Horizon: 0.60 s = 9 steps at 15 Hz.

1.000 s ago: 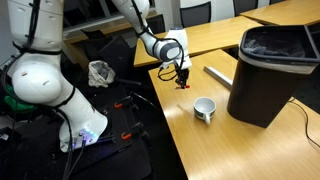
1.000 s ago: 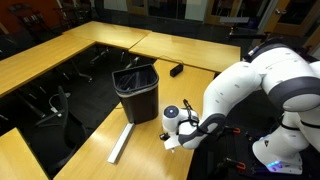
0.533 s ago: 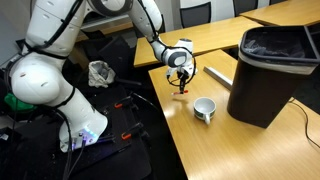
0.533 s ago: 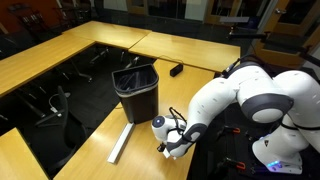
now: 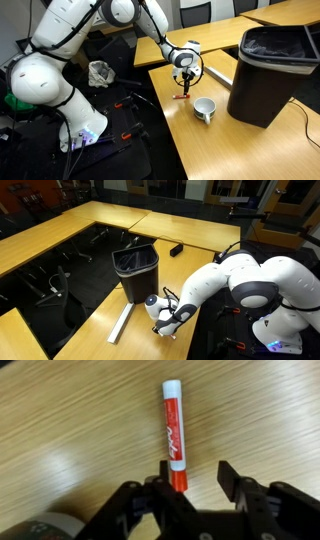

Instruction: Pick up the marker in the mug and put it on the table

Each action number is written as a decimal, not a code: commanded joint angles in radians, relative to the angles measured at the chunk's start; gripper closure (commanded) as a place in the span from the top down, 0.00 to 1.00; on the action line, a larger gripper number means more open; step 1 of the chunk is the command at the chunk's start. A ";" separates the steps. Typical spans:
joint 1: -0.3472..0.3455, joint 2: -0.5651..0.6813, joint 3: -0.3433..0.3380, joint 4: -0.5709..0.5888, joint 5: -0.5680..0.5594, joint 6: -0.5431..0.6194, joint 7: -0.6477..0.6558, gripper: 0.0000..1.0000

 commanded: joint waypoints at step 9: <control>0.079 -0.295 -0.126 -0.232 0.018 0.069 0.098 1.00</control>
